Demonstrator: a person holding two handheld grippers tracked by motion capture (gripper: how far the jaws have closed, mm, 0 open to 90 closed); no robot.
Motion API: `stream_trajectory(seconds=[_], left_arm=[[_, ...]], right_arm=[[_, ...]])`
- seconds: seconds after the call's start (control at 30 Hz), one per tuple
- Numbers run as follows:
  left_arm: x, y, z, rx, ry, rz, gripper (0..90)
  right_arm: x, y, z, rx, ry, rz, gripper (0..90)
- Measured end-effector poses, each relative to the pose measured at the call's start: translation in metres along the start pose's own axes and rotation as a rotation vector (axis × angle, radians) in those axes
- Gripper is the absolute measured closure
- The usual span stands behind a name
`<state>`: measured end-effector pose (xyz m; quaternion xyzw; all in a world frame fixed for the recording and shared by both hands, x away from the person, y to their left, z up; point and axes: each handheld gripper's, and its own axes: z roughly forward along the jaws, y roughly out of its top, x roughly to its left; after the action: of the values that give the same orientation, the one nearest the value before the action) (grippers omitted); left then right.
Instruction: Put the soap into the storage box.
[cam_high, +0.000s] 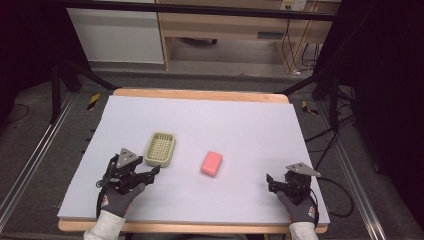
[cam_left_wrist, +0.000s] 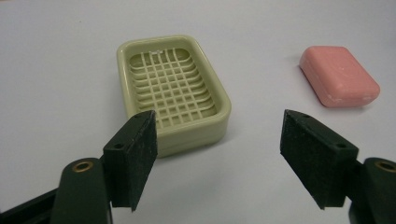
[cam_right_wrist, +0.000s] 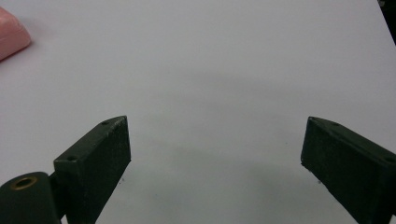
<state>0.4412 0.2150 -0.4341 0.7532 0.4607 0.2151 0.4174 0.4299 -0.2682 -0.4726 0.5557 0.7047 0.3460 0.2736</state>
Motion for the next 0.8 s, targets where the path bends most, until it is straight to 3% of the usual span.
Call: stream_trajectory(seconds=[0.8], left_arm=[[-0.034,0.024,0.020,-0.005,-0.050,0.060,26.4]], right_arm=[[0.001,0.000,0.000,0.003,-0.007,-0.008,8.4]])
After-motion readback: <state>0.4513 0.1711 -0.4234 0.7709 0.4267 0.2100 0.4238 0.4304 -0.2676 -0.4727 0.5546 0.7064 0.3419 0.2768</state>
